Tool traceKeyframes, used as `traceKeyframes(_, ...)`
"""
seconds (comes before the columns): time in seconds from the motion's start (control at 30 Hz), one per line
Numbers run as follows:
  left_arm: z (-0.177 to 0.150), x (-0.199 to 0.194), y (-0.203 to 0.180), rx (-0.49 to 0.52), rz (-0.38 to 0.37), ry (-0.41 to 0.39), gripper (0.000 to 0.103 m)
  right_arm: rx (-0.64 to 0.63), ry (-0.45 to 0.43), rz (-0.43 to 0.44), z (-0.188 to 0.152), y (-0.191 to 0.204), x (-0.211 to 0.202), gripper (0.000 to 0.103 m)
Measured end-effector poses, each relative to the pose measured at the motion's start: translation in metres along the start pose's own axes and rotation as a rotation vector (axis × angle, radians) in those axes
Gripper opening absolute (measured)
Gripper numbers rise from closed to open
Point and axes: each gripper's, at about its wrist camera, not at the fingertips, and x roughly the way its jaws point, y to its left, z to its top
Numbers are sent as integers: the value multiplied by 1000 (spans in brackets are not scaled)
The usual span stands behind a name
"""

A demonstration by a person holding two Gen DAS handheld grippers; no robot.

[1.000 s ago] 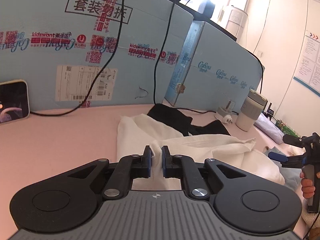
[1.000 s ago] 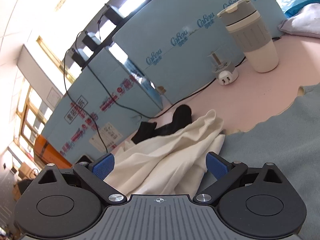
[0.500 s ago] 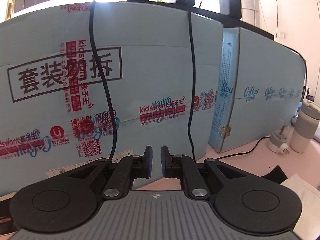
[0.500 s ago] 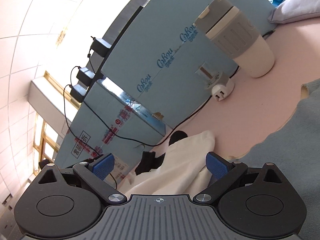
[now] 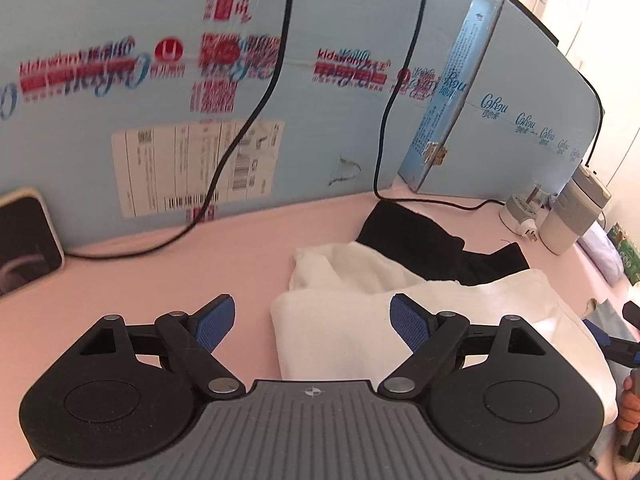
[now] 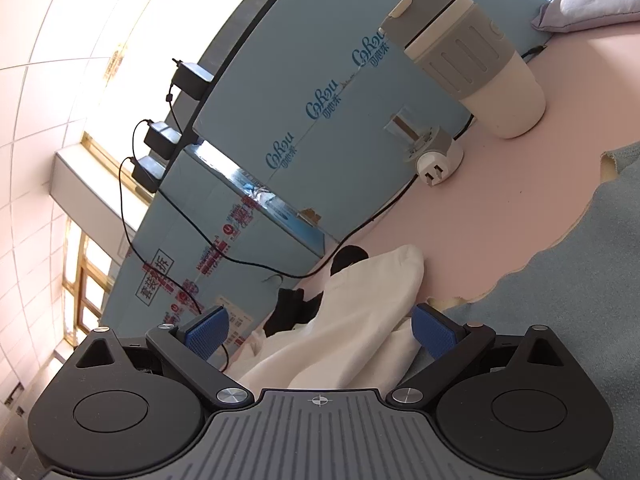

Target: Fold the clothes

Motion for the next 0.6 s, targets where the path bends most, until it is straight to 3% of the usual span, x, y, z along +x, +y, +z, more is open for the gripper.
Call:
traceKeyframes(0.17, -16, 22, 9, -98, -39, 26, 81, 12, -11, 5, 0, -2, -2, 100)
traceKeyframes(0.23, -19, 23, 5, -99, -45, 2, 71, 9, -10, 1, 0, -2, -1, 100)
traceKeyframes(0.3, -19, 25, 5, -132, -68, -1, 20, 4, -8, -5, 0, -1, -1, 100)
traceKeyframes(0.37, -18, 24, 5, -143, -73, -4, 17, 1, -8, -8, 0, -1, 0, 100)
traceKeyframes(0.6, -3, 5, -9, -37, -5, -61, 14, 4, -9, -6, 0, 0, 0, 100)
